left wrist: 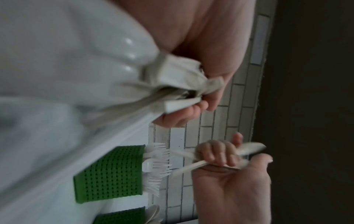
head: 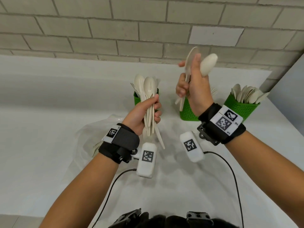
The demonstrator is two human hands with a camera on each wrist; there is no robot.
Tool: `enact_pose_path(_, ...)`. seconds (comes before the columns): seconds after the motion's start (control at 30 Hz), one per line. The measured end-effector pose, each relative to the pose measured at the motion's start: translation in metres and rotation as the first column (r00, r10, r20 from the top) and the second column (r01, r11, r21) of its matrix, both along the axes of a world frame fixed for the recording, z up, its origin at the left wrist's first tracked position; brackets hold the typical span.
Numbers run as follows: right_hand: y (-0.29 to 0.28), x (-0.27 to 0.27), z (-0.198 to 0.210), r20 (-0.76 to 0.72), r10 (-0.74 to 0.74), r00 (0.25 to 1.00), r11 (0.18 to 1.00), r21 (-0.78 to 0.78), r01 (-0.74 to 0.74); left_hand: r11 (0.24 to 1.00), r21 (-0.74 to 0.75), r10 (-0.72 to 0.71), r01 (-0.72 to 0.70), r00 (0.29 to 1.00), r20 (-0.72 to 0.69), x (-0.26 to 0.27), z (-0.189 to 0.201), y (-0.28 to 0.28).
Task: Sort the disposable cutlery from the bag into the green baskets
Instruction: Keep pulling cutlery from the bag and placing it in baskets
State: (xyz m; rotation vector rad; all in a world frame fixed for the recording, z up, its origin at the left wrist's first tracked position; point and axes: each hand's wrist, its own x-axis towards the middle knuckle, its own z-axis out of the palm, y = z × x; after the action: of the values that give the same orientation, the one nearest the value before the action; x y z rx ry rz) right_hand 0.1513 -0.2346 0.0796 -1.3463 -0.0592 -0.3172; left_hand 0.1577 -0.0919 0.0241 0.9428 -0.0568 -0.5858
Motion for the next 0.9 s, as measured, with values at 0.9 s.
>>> enact_pose_path(0.9,-0.026,-0.011,-0.021,-0.178,-0.036,0.983,0.980,0.187,0.069,0.995,0.070,-0.072,0.065,0.991,0.111,-0.024,-0.005,-0.015)
